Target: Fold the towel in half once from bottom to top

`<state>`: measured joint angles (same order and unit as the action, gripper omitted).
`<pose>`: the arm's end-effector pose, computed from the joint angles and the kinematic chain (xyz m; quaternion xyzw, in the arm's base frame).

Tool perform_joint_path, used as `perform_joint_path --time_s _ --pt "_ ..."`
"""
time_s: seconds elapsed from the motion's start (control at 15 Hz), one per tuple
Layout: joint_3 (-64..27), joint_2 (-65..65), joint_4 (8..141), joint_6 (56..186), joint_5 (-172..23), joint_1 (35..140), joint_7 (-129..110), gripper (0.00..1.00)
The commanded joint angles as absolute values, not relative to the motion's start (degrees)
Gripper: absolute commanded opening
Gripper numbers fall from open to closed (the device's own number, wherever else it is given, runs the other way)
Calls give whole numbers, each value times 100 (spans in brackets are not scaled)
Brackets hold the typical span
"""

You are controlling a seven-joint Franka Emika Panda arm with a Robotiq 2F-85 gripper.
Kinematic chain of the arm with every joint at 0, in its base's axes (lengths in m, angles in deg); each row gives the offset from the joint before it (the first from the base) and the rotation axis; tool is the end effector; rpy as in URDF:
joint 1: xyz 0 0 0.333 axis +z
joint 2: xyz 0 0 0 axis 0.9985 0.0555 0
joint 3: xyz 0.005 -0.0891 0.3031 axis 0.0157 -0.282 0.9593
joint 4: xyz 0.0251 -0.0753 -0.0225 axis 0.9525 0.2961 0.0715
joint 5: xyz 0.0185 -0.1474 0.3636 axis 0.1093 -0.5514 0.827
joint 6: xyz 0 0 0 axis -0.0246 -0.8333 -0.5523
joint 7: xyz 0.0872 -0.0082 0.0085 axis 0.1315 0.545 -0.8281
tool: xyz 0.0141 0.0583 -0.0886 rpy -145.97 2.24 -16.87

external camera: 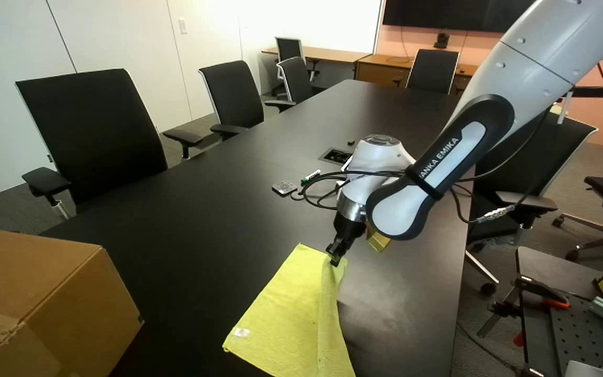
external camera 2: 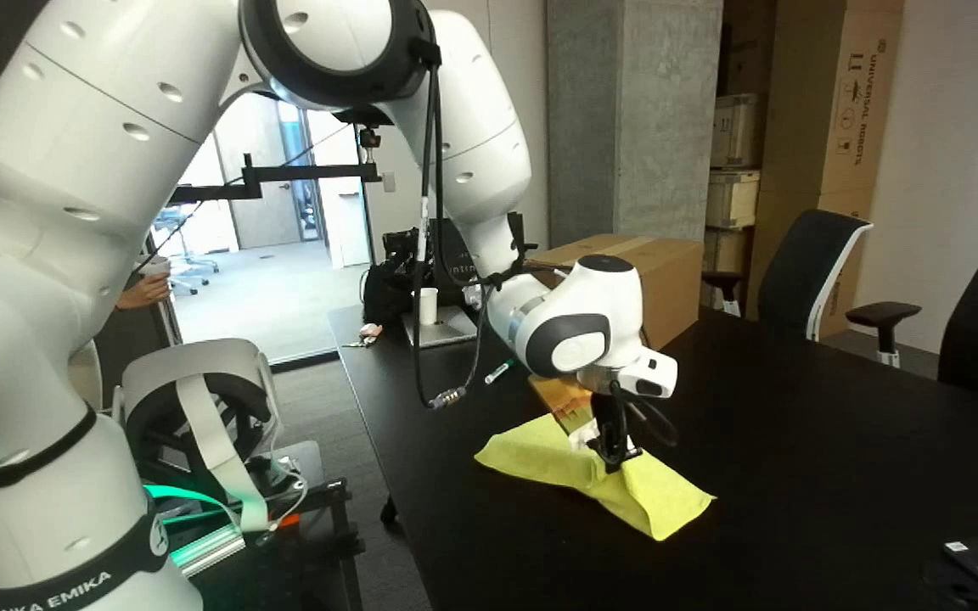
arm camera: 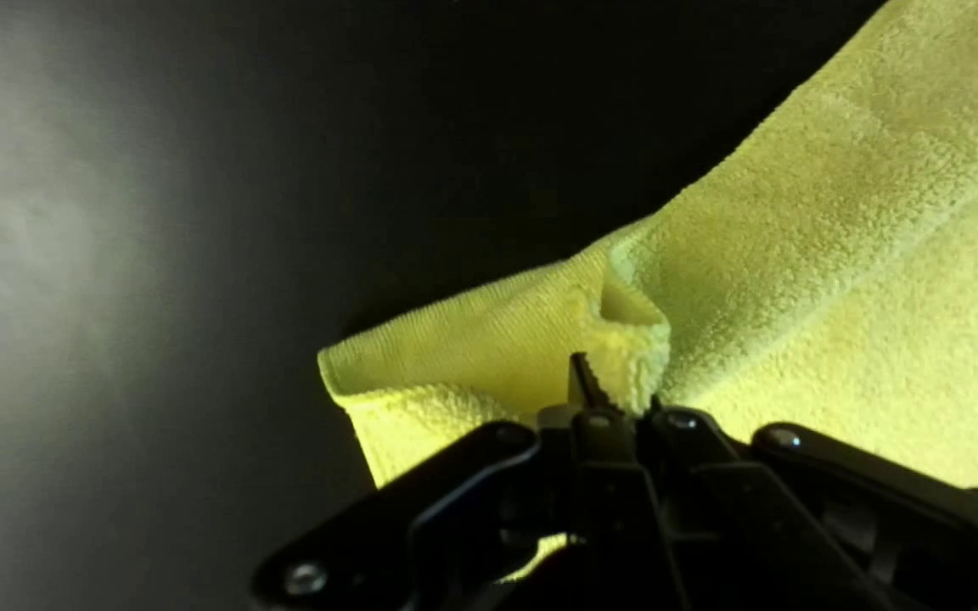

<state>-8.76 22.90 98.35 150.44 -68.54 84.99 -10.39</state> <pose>0.5992 0.0394 0.1181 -0.9956 0.0369 -0.0722 0.0467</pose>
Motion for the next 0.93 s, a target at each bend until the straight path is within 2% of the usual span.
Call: perform_joint_path --time_s 0.0,0.27,0.33,0.47,0.87 --pt "-1304 2820 8821 14826 -6879 8975 -700 3" --pt "-1867 3451 7805 14523 -6986 9514 -158 5" --pt "-1977 3599 7576 14408 -7010 9611 -44 30" --pt "-2149 3799 7277 14349 -7046 9776 159 34" --pt "-1980 3231 7857 14475 -7078 9974 -11 78"
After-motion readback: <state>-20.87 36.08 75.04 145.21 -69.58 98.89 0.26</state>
